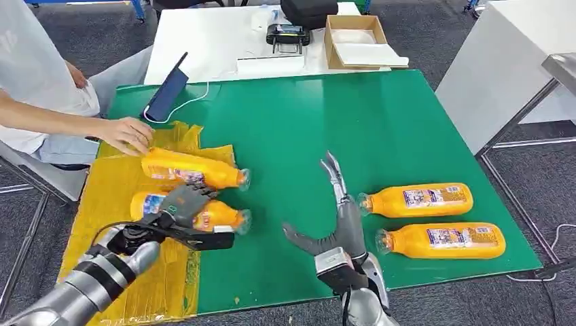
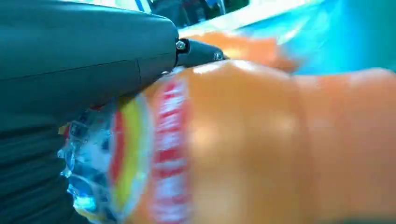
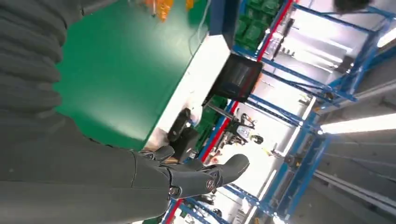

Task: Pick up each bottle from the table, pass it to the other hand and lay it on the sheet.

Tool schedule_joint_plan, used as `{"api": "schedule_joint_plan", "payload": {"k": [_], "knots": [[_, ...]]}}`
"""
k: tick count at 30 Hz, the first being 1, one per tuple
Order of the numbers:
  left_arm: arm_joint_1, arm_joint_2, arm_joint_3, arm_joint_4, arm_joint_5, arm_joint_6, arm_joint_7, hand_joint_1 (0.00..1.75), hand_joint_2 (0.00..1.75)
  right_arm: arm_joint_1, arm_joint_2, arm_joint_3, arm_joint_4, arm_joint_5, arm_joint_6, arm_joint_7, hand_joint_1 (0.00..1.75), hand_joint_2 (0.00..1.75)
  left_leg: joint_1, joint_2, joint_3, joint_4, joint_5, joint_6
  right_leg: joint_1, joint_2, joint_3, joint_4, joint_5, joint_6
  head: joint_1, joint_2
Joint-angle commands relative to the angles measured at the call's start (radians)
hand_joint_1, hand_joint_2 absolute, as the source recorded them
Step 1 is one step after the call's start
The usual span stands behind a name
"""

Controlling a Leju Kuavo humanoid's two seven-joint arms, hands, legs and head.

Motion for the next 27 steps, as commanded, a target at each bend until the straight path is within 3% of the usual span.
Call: {"api": "schedule_joint_plan", "payload": {"k": [1,10,14,19,20,21,24,25,27], "knots": [[0.078,-0.162,0.148,-0.029,0.055,0.026,-0.006,0.0,0.0,0.034,-0.038,-0.035,-0.036,0.027,0.007,0.019,0.0,1.75,0.001,-0.001,0.005,0.001,-0.003,-0.002,0.001,-0.002,0.006,0.0,-0.003,-0.002,0.0,0.0],[0.18,-0.188,0.271,-0.195,0.085,0.089,-0.034,0.0,0.0,0.043,-0.035,-0.042,-0.047,0.04,0.012,0.023,0.0,1.75,0.003,0.003,0.004,0.001,-0.003,-0.003,0.003,0.001,0.003,0.0,-0.002,-0.002,0.0,0.0],[0.261,-0.21,0.335,-0.327,0.144,0.158,-0.115,0.0,0.0,0.043,-0.043,-0.043,-0.049,0.087,-0.005,0.027,0.0,1.75,0.003,0.004,0.005,0.001,-0.004,-0.003,0.004,0.002,0.003,0.001,-0.003,-0.002,0.0,0.0],[0.399,-0.237,0.431,-0.532,0.277,0.225,-0.22,0.0,0.0,0.03,-0.077,-0.065,-0.065,0.303,-0.096,0.093,0.0,1.75,0.002,0.006,0.002,0.001,-0.003,-0.002,0.003,0.004,0.001,0.0,-0.001,-0.001,0.0,0.0],[0.414,-0.24,0.446,-0.552,0.296,0.227,-0.231,0.0,0.0,0.024,-0.09,-0.067,-0.064,0.349,-0.1,0.117,0.0,1.75,0.003,0.007,0.009,0.003,-0.008,-0.004,0.003,0.005,0.007,0.002,-0.005,-0.003,0.0,0.0],[0.425,-0.243,0.457,-0.566,0.315,0.221,-0.241,0.0,0.0,0.016,-0.11,-0.068,-0.061,0.397,-0.087,0.15,0.0,1.75,0.002,0.005,0.003,0.001,-0.003,-0.003,0.003,0.003,0.001,0.0,-0.002,-0.001,0.0,0.0],[0.441,-0.251,0.482,-0.587,0.368,0.191,-0.261,0.0,0.0,-0.008,-0.159,-0.085,-0.034,0.573,-0.065,0.253,0.0,1.75,0.003,0.004,0.006,0.001,-0.005,-0.003,0.003,0.002,0.004,0.001,-0.003,-0.002,0.0,0.0],[0.45,-0.252,0.492,-0.595,0.386,0.177,-0.266,0.0,1.75,-0.02,-0.185,-0.09,-0.02,0.583,-0.012,0.279,0.0,1.75,0.002,0.004,0.004,0.001,-0.003,-0.003,0.002,0.002,0.002,0.0,-0.002,-0.002,0.0,0.0],[0.473,-0.256,0.519,-0.614,0.447,0.133,-0.284,0.0,1.75,-0.034,-0.239,-0.113,-0.001,0.603,0.044,0.308,0.0,1.75,0.002,0.004,0.003,0.0,-0.002,-0.002,0.002,0.003,0.001,-0.001,-0.001,-0.001,0.0,0.0]]}}
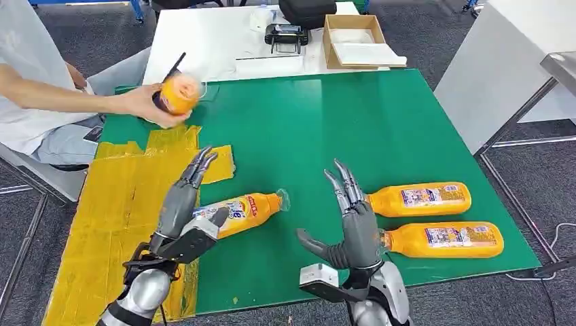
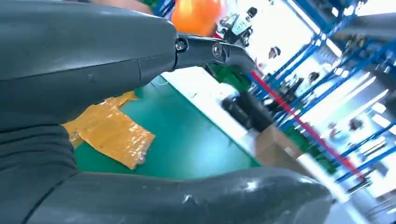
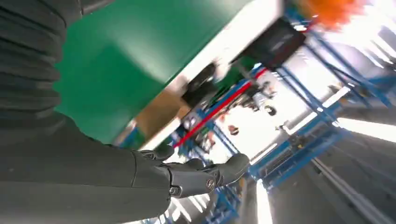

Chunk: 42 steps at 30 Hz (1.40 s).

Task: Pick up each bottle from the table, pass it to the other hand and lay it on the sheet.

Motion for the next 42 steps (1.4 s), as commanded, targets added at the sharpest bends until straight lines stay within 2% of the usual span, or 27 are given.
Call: {"api": "schedule_joint_plan", "payload": {"k": [1,7,8,10,17,19,22,23,24,25,32,34,42], "knots": [[0.092,-0.031,0.128,-0.122,0.137,-0.099,-0.044,0.0,1.75,-0.081,-0.182,-0.069,0.077,0.161,0.136,0.137,0.0,1.75,0.001,0.003,0.006,0.001,-0.002,-0.002,0.001,0.001,0.005,0.0,-0.001,-0.002,0.0,0.0],[0.106,-0.033,0.16,-0.125,0.19,-0.151,-0.067,0.0,1.75,-0.13,-0.277,-0.127,0.159,0.182,0.24,0.179,0.0,1.75,0.0,0.001,0.004,0.0,-0.001,-0.001,0.0,0.001,0.004,-0.001,0.0,-0.001,0.0,0.0],[0.106,-0.033,0.161,-0.125,0.19,-0.152,-0.067,0.0,1.75,-0.132,-0.281,-0.132,0.166,0.175,0.24,0.172,0.0,1.75,0.0,0.002,0.009,0.001,-0.004,-0.003,0.0,0.001,0.009,0.0,-0.002,-0.002,0.0,0.0],[0.106,-0.033,0.161,-0.125,0.19,-0.152,-0.067,0.0,1.75,-0.132,-0.281,-0.132,0.166,0.175,0.24,0.172,0.0,1.75,0.0,0.0,0.003,0.0,-0.001,-0.001,0.0,0.0,0.004,-0.001,0.0,-0.001,0.0,0.0],[0.104,-0.034,0.16,-0.124,0.192,-0.155,-0.068,0.0,1.75,-0.134,-0.288,-0.123,0.166,0.187,0.262,0.186,0.0,1.75,0.0,0.001,0.006,0.0,-0.002,-0.002,0.0,0.0,0.006,0.0,-0.001,-0.001,0.0,0.0],[0.098,-0.032,0.165,-0.114,0.208,-0.168,-0.073,0.0,1.75,-0.161,-0.335,-0.141,0.215,0.17,0.294,0.18,0.0,1.75,0.0,0.0,0.005,0.0,-0.002,-0.002,0.0,0.0,0.006,0.0,-0.001,-0.001,0.0,0.0],[0.081,-0.03,0.163,-0.09,0.217,-0.179,-0.078,0.0,1.75,-0.203,-0.373,-0.178,0.311,0.117,0.343,0.132,0.0,1.75,0.0,0.0,0.004,0.0,0.0,-0.001,0.0,-0.001,0.005,-0.001,0.0,-0.001,0.0,0.0],[0.07,-0.029,0.16,-0.069,0.221,-0.185,-0.077,0.0,1.75,-0.227,-0.391,-0.184,0.357,0.109,0.361,0.122,0.0,1.75,0.0,0.0,0.008,0.001,-0.003,-0.002,0.0,-0.001,0.009,0.001,-0.002,-0.002,0.0,0.0],[0.061,-0.032,0.159,-0.053,0.224,-0.187,-0.077,0.0,1.75,-0.241,-0.398,-0.19,0.387,0.106,0.362,0.115,0.0,1.75,0.0,-0.001,0.003,0.0,0.0,0.0,0.0,-0.001,0.004,-0.001,0.001,0.0,0.0,0.0],[0.056,-0.034,0.159,-0.044,0.225,-0.188,-0.077,0.0,1.75,-0.258,-0.403,-0.188,0.416,0.12,0.364,0.12,0.0,1.75,-0.001,-0.001,0.005,0.0,0.0,-0.001,0.0,-0.002,0.006,-0.001,0.0,-0.001,0.0,0.0],[0.032,-0.034,0.142,-0.016,0.237,-0.201,-0.074,0.0,1.75,-0.344,-0.413,-0.19,0.587,0.158,0.367,0.139,0.0,1.75,-0.002,0.0,0.003,-0.001,0.001,0.0,-0.001,-0.001,0.004,-0.001,0.003,0.002,0.0,0.0],[0.03,-0.034,0.142,-0.012,0.238,-0.201,-0.074,0.0,1.75,-0.349,-0.414,-0.19,0.596,0.159,0.363,0.136,0.0,1.75,-0.002,-0.001,0.007,0.0,0.0,-0.001,-0.001,-0.002,0.008,0.0,0.001,0.0,0.0,0.0],[0.032,-0.033,0.143,-0.014,0.238,-0.201,-0.074,0.0,1.75,-0.348,-0.411,-0.19,0.596,0.159,0.362,0.135,0.0,1.75,-0.001,0.0,0.003,0.0,0.001,0.001,-0.001,-0.001,0.003,-0.001,0.002,0.002,0.0,0.0]]}}
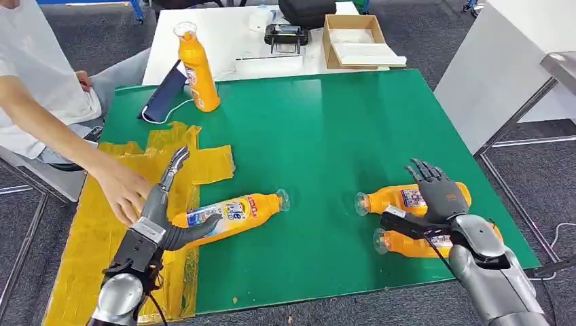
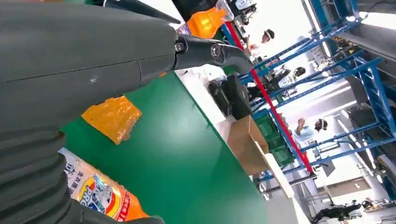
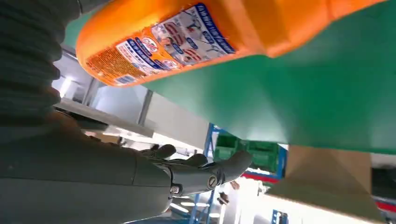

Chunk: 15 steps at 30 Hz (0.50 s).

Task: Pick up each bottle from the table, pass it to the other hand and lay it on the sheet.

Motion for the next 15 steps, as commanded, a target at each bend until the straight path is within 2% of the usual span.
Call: {"api": "schedule_joint_plan", "payload": {"k": [1,11,15], "knots": [[-0.035,-0.004,-0.003,0.07,0.006,-0.004,0.005,0.0,1.75,-0.056,0.013,0.005,0.117,0.0,-0.001,-0.003,0.0,1.75,0.001,0.0,0.005,0.0,-0.002,-0.002,0.001,-0.001,0.005,0.0,-0.001,-0.002,0.0,0.0],[-0.054,-0.006,-0.01,0.09,0.032,-0.016,0.006,0.0,1.75,-0.129,0.022,0.012,0.254,0.025,-0.014,-0.004,0.0,1.75,0.001,0.001,0.008,0.001,-0.003,-0.004,0.001,-0.001,0.008,0.0,-0.003,-0.003,0.0,0.0],[-0.064,-0.005,-0.013,0.1,0.041,-0.02,0.007,0.0,1.75,-0.166,0.032,0.037,0.333,0.048,0.002,-0.008,0.0,1.75,0.0,0.001,0.004,-0.001,-0.001,-0.002,0.0,0.0,0.004,-0.001,-0.001,-0.002,0.0,0.0]]}}
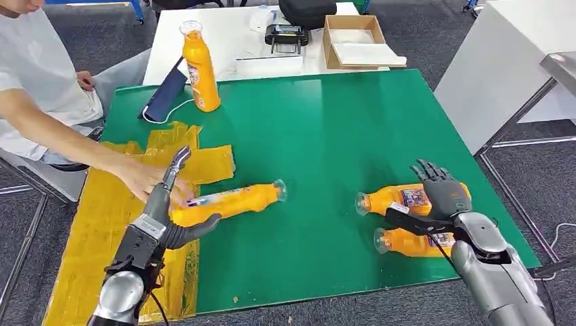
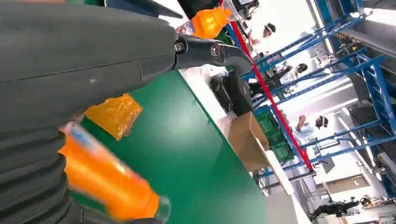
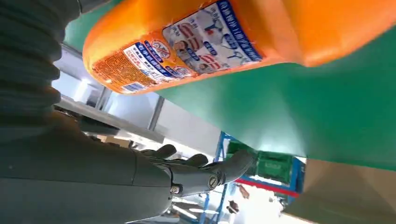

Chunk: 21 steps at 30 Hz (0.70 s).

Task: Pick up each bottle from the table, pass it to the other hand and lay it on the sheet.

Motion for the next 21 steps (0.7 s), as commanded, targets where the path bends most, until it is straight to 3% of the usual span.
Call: {"api": "schedule_joint_plan", "payload": {"k": [1,21], "knots": [[-0.05,-0.004,-0.014,0.078,0.019,-0.009,0.006,0.0,1.75,-0.117,0.034,0.045,0.232,0.032,0.014,-0.009,0.0,1.75,0.001,0.002,0.006,0.0,-0.002,-0.003,0.001,0.001,0.006,-0.001,-0.002,-0.003,0.0,0.0],[-0.064,-0.004,-0.021,0.095,0.029,-0.015,0.006,0.0,1.75,-0.162,0.038,0.055,0.327,0.027,0.029,-0.014,0.0,1.75,0.001,0.001,0.006,0.0,-0.002,-0.003,0.001,0.0,0.006,0.0,-0.002,-0.003,0.0,0.0]]}}
